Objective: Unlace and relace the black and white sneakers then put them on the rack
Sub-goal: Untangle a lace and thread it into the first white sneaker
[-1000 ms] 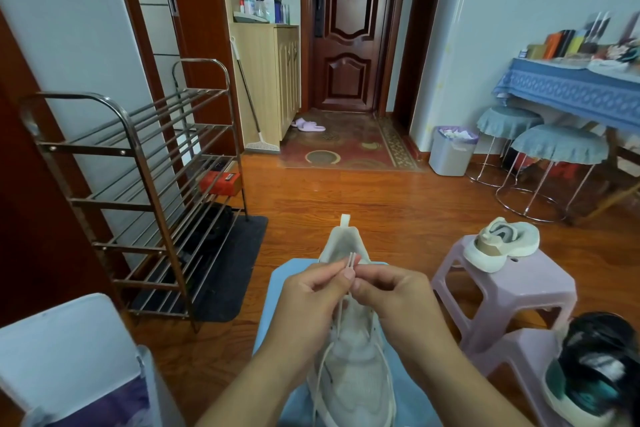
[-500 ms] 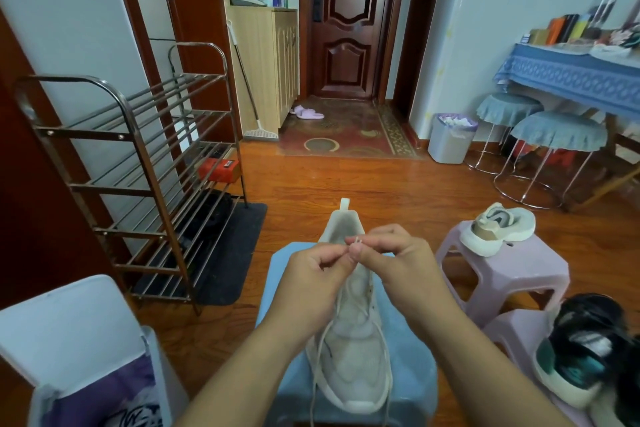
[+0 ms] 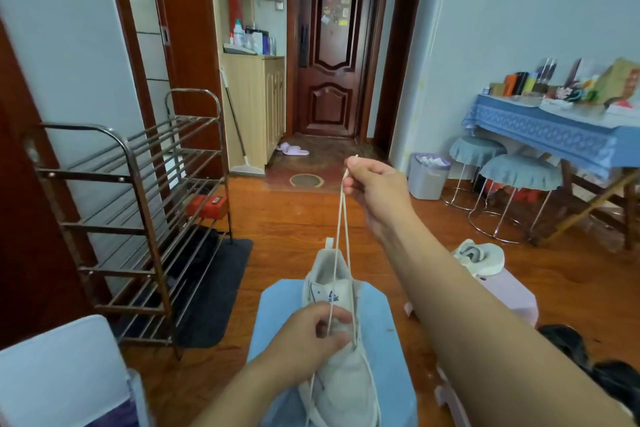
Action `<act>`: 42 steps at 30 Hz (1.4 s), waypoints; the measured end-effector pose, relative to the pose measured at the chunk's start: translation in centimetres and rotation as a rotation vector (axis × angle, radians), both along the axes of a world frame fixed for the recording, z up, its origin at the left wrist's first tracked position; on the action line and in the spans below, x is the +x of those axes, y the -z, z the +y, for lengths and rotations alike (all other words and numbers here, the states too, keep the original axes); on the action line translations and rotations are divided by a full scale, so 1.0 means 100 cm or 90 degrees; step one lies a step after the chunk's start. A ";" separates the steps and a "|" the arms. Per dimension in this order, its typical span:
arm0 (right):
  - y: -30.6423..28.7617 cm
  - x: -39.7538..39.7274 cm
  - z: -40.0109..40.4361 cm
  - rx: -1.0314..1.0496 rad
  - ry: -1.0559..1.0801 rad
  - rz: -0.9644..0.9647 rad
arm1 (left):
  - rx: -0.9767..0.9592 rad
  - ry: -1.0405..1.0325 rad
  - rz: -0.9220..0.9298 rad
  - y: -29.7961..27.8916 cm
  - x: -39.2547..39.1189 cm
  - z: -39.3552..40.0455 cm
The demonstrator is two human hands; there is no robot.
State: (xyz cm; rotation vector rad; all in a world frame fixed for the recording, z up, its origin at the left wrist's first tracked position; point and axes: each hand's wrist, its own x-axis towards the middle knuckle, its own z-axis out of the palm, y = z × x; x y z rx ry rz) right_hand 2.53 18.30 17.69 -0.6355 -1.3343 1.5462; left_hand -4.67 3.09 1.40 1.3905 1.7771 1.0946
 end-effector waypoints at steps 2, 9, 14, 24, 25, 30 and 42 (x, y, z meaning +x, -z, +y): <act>0.000 -0.010 0.003 -0.041 -0.038 -0.002 | 0.007 0.005 -0.071 -0.006 0.001 0.000; 0.012 -0.020 0.010 -0.076 -0.087 -0.061 | -0.029 0.040 -0.210 -0.019 0.019 0.003; 0.029 -0.012 0.033 -0.158 -0.035 -0.117 | 0.006 -0.024 -0.256 -0.010 0.015 0.004; 0.127 0.080 -0.053 -0.003 -0.152 -0.470 | 0.056 -0.060 -0.405 -0.014 0.025 0.007; 0.133 0.081 -0.059 -0.031 -0.192 -0.453 | 0.059 -0.043 -0.455 -0.018 0.026 0.005; 0.142 0.069 -0.070 -0.050 -0.206 -0.386 | 0.075 0.004 -0.455 -0.020 0.032 0.005; 0.154 0.070 -0.071 -0.010 -0.235 -0.428 | 0.038 -0.041 -0.498 -0.010 0.025 0.001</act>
